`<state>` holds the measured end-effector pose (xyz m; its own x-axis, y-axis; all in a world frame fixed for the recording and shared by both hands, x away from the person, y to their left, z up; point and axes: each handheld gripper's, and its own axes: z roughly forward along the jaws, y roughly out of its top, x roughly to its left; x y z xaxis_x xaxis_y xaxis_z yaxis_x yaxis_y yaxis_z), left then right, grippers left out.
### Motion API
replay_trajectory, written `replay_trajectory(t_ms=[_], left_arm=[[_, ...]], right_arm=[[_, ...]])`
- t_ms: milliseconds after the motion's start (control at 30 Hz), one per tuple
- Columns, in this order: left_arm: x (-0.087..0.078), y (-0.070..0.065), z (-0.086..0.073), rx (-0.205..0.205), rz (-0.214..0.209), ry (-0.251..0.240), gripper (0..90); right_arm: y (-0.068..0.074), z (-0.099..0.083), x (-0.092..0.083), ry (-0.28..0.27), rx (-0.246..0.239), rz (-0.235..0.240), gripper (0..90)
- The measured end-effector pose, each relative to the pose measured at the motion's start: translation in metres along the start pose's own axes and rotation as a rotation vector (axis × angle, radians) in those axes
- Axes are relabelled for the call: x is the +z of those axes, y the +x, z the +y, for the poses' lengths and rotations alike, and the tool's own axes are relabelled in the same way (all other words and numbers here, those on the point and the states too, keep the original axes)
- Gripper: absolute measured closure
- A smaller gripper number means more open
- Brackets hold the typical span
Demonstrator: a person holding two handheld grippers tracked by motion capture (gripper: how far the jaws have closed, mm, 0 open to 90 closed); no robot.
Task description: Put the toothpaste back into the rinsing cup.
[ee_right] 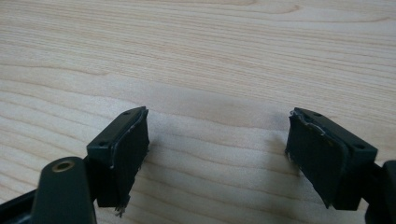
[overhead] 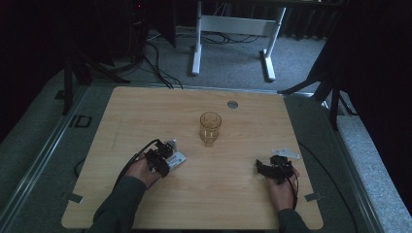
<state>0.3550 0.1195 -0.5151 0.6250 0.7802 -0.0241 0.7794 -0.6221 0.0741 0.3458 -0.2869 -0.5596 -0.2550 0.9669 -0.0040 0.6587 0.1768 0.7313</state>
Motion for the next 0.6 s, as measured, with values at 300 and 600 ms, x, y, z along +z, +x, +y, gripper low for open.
replay_trajectory(t_ms=[300,600], left_arm=[[-0.0017,0.0038,-0.0018,-0.014,-0.033,0.005,71.1],[-0.0033,0.0065,-0.0043,-0.03,-0.048,-0.008,71.6]], right_arm=[[0.0,0.0,0.0,0.0,0.0,0.0,20.9],[0.0,0.0,0.0,0.0,0.0,0.0,21.0]])
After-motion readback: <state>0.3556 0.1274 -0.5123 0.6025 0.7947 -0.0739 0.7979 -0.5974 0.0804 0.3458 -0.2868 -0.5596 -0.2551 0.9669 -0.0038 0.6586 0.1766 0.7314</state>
